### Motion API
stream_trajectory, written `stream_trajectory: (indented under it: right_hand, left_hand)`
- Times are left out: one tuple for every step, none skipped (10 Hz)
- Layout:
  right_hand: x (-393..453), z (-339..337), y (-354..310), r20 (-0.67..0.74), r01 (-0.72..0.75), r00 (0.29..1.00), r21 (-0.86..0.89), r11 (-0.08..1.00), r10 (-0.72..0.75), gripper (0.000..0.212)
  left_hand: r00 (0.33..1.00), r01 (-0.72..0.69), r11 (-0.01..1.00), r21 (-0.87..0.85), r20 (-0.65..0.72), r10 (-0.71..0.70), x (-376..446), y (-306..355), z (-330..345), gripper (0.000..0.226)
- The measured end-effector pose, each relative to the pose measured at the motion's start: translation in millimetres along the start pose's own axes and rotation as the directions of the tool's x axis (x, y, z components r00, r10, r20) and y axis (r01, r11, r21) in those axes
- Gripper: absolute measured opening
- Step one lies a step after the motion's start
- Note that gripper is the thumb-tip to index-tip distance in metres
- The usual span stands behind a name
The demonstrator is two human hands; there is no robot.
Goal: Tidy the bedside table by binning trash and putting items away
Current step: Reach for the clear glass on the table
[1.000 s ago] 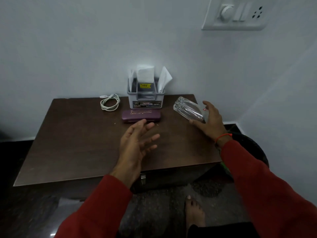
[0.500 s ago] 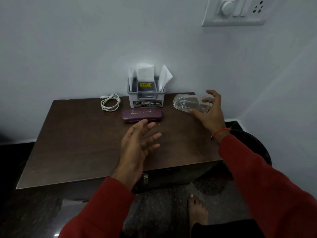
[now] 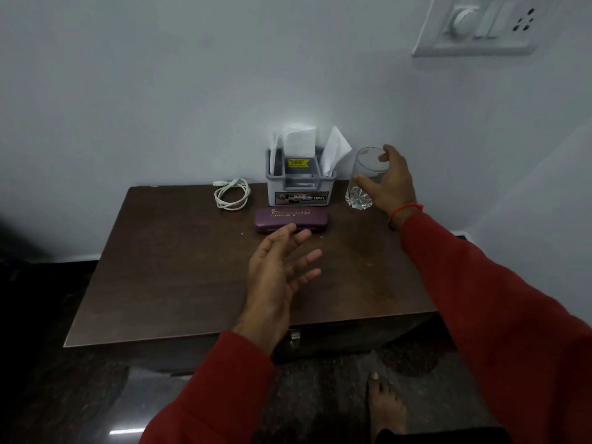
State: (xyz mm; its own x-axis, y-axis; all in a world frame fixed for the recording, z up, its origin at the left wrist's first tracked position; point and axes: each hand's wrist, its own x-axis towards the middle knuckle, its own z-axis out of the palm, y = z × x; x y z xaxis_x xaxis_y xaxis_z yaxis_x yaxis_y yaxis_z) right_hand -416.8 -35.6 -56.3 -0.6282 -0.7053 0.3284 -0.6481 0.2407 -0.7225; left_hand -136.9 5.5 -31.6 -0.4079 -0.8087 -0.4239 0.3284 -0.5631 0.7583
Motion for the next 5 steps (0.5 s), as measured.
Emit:
stream_trajectory:
  right_hand:
    - [10.3, 3.3, 0.7, 0.013, -0.031, 0.999, -0.034, 0.999, 0.031, 0.085]
    - [17.7, 4.8, 5.5, 0.016, -0.040, 0.999, -0.035, 0.999, 0.040, 0.086]
    - [16.2, 4.6, -0.3, 0.012, -0.061, 0.998, -0.041, 0.997, 0.062, 0.087]
    - [17.1, 5.5, 1.1, 0.015, -0.070, 0.997, -0.029, 0.997, 0.070, 0.088]
    - [16.4, 4.8, -3.0, 0.048, -0.087, 0.995, -0.010, 0.996, 0.088, 0.092]
  left_hand:
    - [1.000, 0.006, 1.000, -0.002, -0.016, -0.006, 0.9, 0.7, -1.5, 0.021]
    - [1.000, 0.013, 1.000, -0.008, -0.013, -0.013, 0.8, 1.4, -1.9, 0.020]
    - [1.000, 0.012, 1.000, -0.022, -0.011, -0.013, -0.7, 2.8, -2.0, 0.020]
    - [1.000, 0.006, 1.000, -0.025, -0.029, -0.007, -1.0, 1.7, -2.5, 0.018]
    - [0.999, 0.001, 0.999, -0.040, -0.033, -0.002, -1.2, 2.4, -1.6, 0.018]
